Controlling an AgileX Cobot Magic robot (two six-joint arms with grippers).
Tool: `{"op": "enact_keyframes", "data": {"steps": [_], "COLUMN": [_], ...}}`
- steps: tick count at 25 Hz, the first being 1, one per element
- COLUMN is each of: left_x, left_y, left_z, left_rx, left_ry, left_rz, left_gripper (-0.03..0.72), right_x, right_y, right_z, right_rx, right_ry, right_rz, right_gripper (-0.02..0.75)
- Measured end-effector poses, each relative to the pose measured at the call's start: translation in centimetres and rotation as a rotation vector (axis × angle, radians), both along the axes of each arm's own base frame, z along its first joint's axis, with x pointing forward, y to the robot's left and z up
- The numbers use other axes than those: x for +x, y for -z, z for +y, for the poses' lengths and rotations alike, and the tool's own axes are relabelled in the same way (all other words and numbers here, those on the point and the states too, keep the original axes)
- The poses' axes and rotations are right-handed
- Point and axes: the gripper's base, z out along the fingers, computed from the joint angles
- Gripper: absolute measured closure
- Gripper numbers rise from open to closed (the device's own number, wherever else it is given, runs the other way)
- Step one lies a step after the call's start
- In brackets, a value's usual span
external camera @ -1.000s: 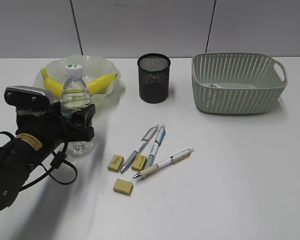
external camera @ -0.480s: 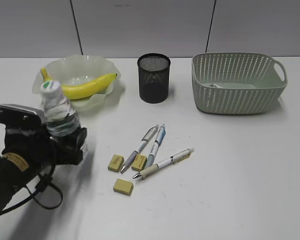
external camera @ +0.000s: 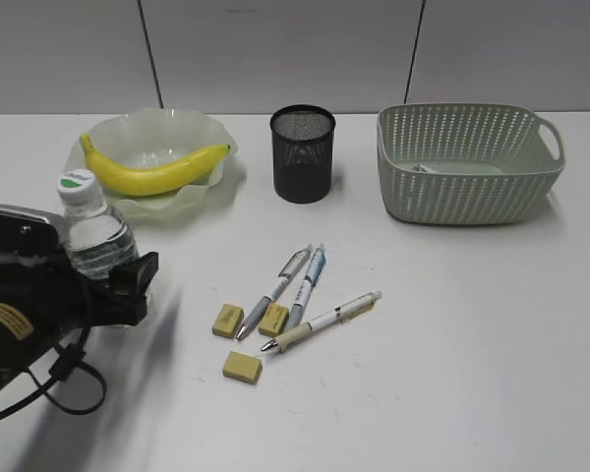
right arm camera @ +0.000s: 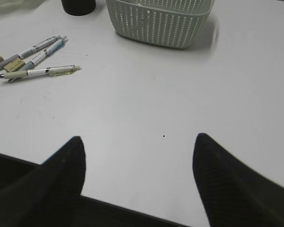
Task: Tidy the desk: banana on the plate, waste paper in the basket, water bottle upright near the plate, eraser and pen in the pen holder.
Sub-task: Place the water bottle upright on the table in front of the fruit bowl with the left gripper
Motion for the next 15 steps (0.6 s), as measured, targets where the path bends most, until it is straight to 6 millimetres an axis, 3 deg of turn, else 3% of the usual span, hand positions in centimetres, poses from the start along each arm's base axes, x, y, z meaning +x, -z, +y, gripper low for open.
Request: {"op": "enact_keyframes", "data": {"steps": [6,15], "left_x": [-1.4,-4.2], "left_y": [-2.3,-6.6], "left_z": [0.7,1.4], "left_rx": [-0.02,-0.031], "left_ry": [0.0,0.04], "left_rz": [0.001,0.223], "left_gripper": [0.038,0.053], "right_x": [0.0,0.0], "right_y": [0.0,0.0], "right_z": [0.0,0.0], "right_rx": [0.0,0.001], "right_ry": [0.0,0.0], "right_rz": [0.0,0.0], "right_gripper": [0.181,0.181]}}
